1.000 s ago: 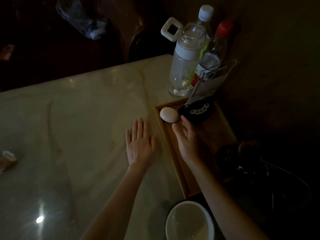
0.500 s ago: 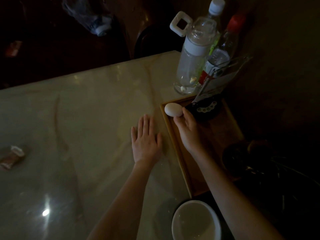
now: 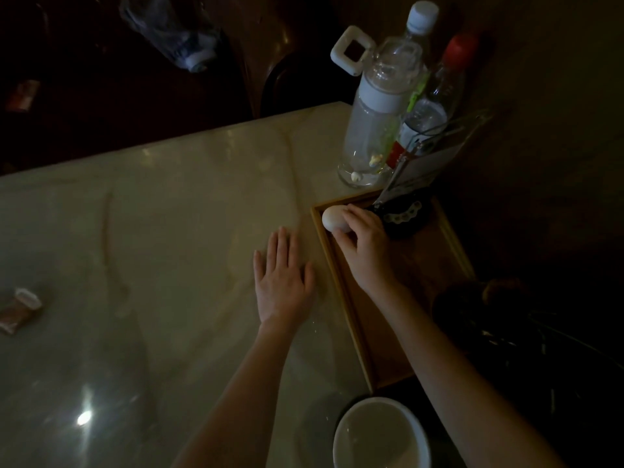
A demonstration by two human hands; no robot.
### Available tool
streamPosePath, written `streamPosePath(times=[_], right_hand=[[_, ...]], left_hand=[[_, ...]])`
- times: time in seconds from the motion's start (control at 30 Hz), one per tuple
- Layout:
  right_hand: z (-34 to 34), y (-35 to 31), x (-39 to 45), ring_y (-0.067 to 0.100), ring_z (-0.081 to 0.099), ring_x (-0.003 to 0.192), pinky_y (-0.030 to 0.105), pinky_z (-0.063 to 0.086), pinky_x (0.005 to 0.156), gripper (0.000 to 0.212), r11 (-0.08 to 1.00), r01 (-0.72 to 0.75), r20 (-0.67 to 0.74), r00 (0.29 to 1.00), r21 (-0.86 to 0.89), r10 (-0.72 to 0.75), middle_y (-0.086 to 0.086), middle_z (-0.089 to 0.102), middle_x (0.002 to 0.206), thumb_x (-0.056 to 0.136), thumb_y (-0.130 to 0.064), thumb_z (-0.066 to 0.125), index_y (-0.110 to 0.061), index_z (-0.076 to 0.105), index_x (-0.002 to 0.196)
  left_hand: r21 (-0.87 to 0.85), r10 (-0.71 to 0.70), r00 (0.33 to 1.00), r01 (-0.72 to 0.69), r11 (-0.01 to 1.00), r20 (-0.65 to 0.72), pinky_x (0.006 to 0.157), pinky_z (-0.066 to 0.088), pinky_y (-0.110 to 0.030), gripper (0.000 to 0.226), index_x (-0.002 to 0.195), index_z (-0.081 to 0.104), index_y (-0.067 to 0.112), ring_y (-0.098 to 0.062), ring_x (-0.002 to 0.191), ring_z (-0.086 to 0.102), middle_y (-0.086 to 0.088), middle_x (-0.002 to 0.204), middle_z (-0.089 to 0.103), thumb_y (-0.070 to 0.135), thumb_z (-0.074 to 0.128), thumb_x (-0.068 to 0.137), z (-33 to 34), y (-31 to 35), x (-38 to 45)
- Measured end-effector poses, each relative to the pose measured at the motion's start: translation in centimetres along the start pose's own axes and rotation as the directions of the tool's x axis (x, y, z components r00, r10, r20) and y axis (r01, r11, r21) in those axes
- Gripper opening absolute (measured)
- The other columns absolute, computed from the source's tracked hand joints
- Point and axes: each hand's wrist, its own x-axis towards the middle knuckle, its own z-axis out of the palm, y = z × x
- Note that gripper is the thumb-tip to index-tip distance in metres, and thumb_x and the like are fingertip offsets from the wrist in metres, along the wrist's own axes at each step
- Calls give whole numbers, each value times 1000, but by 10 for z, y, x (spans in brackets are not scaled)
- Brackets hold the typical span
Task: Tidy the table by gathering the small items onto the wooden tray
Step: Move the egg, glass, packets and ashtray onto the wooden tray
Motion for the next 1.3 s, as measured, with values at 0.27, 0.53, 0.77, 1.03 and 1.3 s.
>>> streamPosePath(times=[0.27,0.53,0.77,1.03,1.3], right_hand=[[-2,5,11,35,56,114,33,40,97,30,999,42,-10,999,-13,-42,22,63,117,78,-3,66,4,65,107],[8,3,7,38,59,107,31,40,90,29,997,41,-109,993,-59,-47,21,67,107,75,-10,68,4,67,100],[9,0,6,39,60,103,31,41,87,30,997,47,-150,987,-68,-57,21,68,104,75,-13,67,4,67,99],[-6,5,-14,32,60,105,32,46,88,28,999,-12,-339,941,-30,1,15,68,106,79,-19,66,-2,66,101],[-35,26,-19,25,34,135,29,27,108,81,893,-354,-361,823,277,439,14,36,145,75,-26,73,-6,29,140]], left_hand=[[12,4,1000,-4,1000,-15,115,-2,-40,67,145,5,20,-12,142,-4,1,156,3,46,5,83,2,0,0],[16,3,1000,-2,1000,-10,115,-2,-40,67,145,5,20,-13,142,-3,0,156,3,45,6,83,2,0,1],[13,9,1000,-9,1000,-14,115,-3,-40,67,145,5,20,-13,142,-4,0,156,4,45,6,83,1,-1,0],[15,8,1000,-8,1000,-11,115,-1,-41,65,145,6,20,-14,142,-2,0,156,5,44,10,84,1,-1,0],[-4,13,1000,-13,1000,-28,115,-3,-40,67,145,9,21,-13,142,-3,1,156,5,46,9,83,1,-1,0]])
